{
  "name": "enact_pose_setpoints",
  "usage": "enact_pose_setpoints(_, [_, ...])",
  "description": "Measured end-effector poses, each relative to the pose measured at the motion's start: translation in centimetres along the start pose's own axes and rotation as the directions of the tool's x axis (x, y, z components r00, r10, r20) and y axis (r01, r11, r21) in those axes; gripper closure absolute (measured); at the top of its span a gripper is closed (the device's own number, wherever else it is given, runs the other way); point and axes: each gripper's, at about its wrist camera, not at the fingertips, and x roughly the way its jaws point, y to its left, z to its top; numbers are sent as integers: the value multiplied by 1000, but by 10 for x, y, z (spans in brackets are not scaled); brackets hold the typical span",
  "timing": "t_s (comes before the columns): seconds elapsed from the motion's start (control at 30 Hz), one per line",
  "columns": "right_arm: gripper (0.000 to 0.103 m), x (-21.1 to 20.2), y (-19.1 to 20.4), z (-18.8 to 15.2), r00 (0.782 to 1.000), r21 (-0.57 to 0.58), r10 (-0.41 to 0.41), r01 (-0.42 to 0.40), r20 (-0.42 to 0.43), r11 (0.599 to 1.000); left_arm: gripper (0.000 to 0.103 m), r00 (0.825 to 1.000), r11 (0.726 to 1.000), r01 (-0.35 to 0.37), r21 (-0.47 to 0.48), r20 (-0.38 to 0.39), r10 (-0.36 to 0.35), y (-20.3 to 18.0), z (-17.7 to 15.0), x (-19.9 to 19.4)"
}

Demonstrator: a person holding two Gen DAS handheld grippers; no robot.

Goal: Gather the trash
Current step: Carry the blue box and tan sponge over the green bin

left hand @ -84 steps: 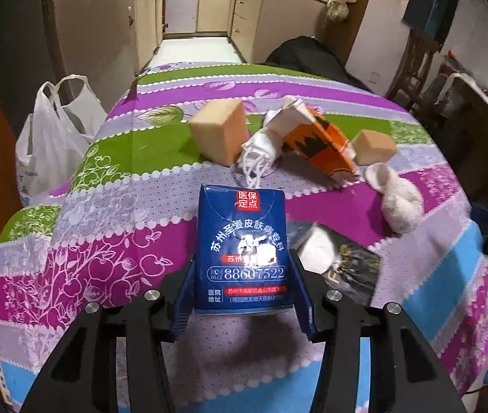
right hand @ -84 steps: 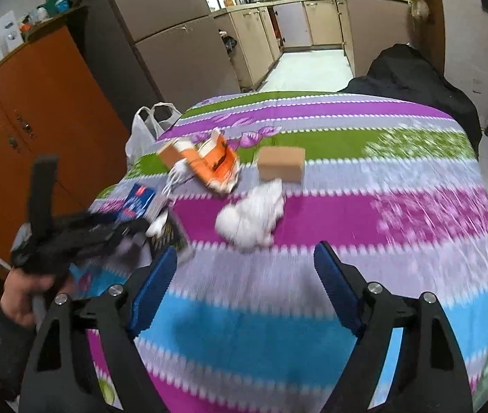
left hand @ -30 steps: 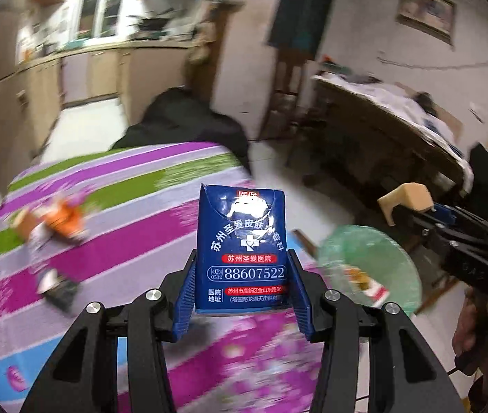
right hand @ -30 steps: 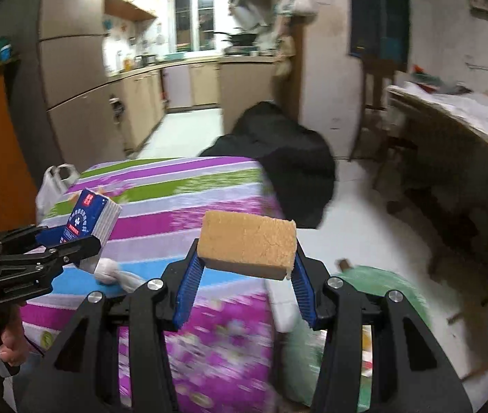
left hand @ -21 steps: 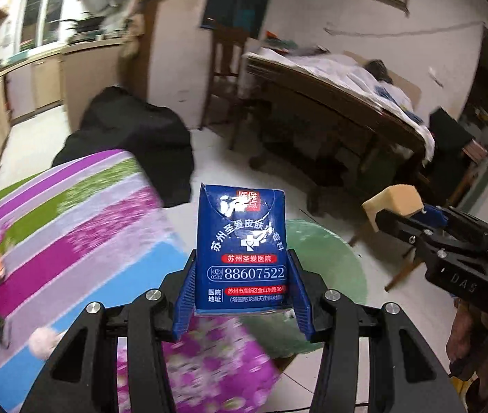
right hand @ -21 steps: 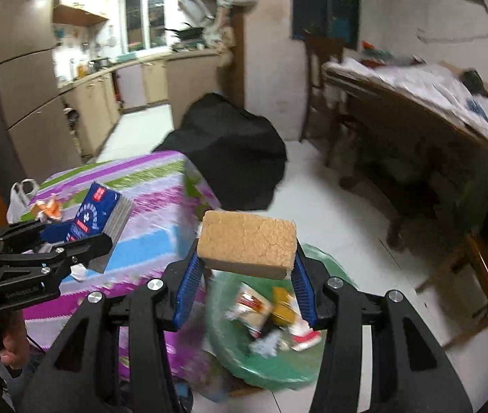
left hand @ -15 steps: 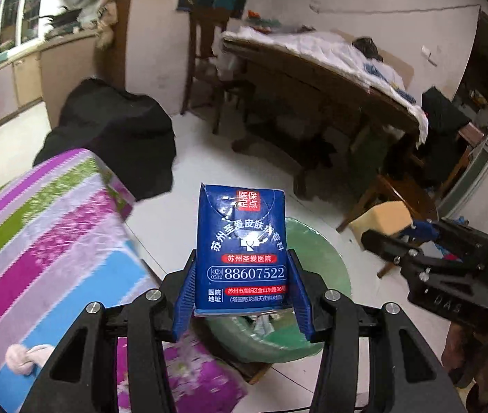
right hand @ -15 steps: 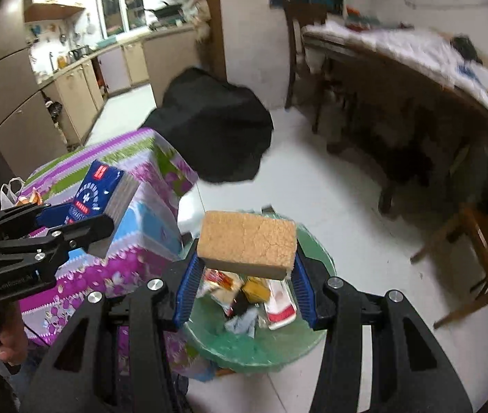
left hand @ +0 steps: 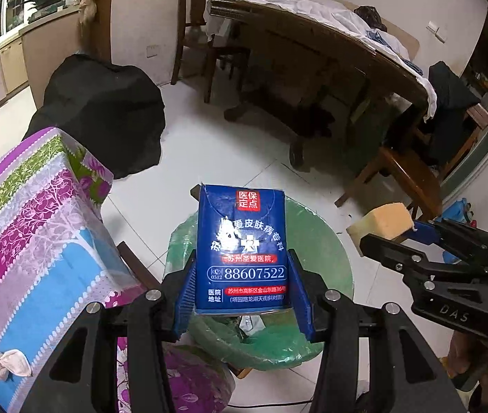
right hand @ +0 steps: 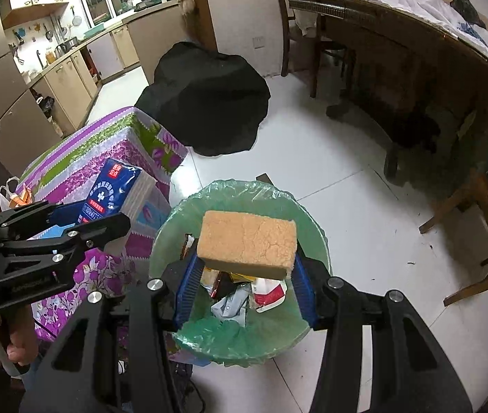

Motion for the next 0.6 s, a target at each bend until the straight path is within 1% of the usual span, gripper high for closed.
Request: enact_pose_setpoints(0.6, [55, -4, -15, -4, 1000, 18, 11, -11, 6, 1000, 53, 1000, 1000, 3, 4, -8, -3, -5, 2, 7])
